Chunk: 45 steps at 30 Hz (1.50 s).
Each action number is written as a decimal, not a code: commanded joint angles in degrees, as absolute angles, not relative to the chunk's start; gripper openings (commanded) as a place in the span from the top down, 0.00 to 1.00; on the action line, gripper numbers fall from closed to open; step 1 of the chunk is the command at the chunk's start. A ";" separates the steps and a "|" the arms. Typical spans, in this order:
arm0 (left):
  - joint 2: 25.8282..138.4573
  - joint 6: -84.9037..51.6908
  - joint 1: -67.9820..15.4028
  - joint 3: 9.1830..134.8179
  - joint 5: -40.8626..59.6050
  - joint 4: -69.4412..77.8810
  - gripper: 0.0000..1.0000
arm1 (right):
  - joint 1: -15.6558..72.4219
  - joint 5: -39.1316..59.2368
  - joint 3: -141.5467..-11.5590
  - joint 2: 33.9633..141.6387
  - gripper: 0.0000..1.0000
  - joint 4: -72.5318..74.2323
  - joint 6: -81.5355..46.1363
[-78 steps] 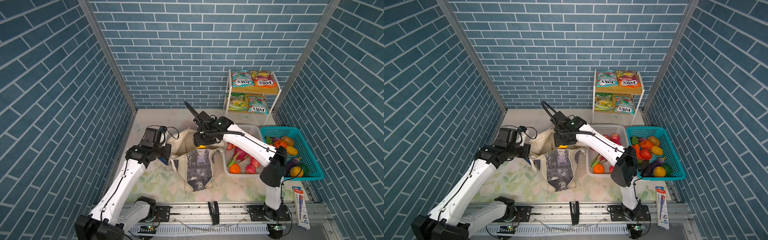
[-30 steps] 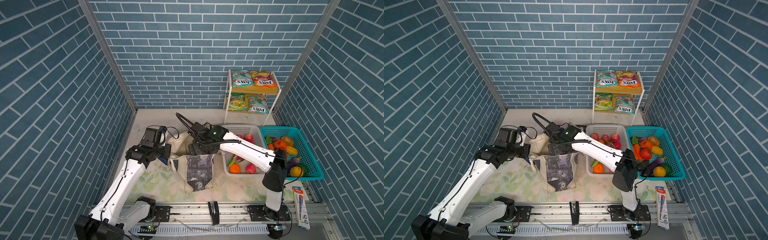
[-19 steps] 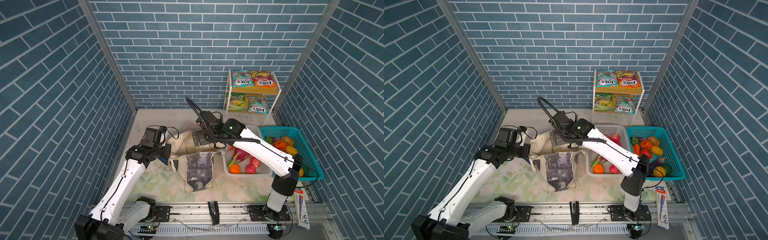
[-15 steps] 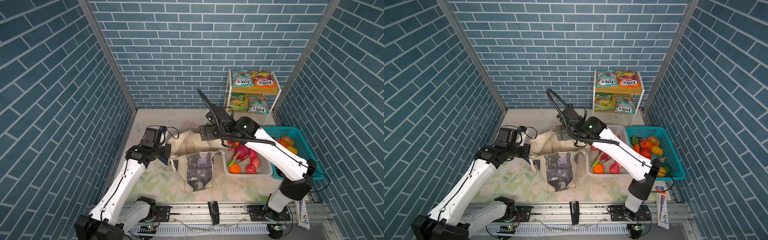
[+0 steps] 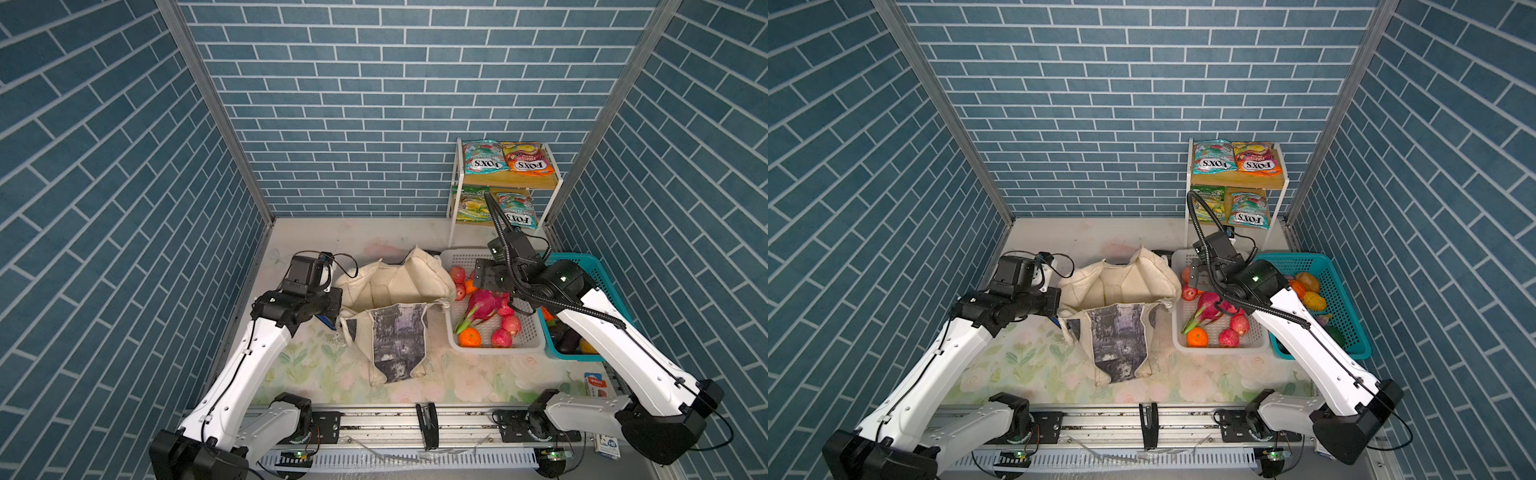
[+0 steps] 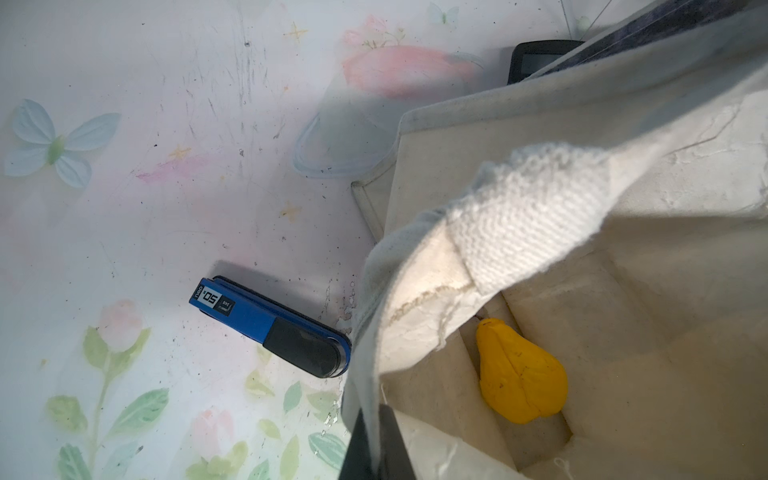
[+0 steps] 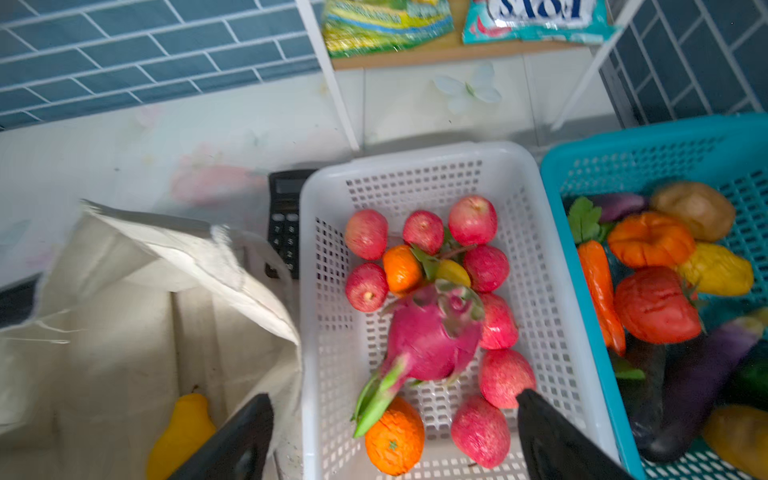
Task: Place the food into the grocery bag and tie it
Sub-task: 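Move the right gripper back over the white basket above the dragon fruit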
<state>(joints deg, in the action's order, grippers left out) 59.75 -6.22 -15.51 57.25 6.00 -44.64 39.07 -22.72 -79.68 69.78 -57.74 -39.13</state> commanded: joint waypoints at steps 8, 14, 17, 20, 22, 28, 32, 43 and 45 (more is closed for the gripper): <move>59.88 -6.42 -15.21 56.69 5.45 -44.30 0.96 | 36.37 -18.55 -66.51 65.31 0.07 -51.59 -49.01; 59.79 -6.42 -15.21 56.69 5.52 -44.35 0.96 | 34.75 -19.26 -62.68 64.60 0.06 -48.44 -54.75; 59.68 -6.42 -15.21 56.61 5.54 -44.30 0.96 | 32.61 -18.66 -61.35 65.08 0.06 -48.69 -59.08; 59.54 -6.34 -15.21 56.60 5.54 -44.38 0.96 | 30.52 -16.98 -59.72 65.30 0.05 -48.22 -61.80; 59.54 -6.33 -15.21 56.60 5.62 -44.38 0.96 | 29.51 -15.30 -58.37 65.13 0.05 -47.11 -63.10; 59.63 -6.34 -15.21 56.69 5.78 -44.42 0.96 | 26.69 -11.62 -55.49 65.38 0.04 -44.08 -65.20; 59.58 -6.28 -15.21 56.69 5.65 -44.31 0.96 | 25.41 -10.11 -53.61 65.98 0.02 -40.71 -66.48; 59.71 -6.42 -15.20 56.69 5.70 -44.30 0.96 | 24.16 -7.29 -52.22 71.06 0.02 -33.14 -67.51; 59.74 -6.37 -15.21 56.69 5.70 -44.38 0.96 | 24.08 -7.03 -52.28 72.13 0.02 -32.35 -67.58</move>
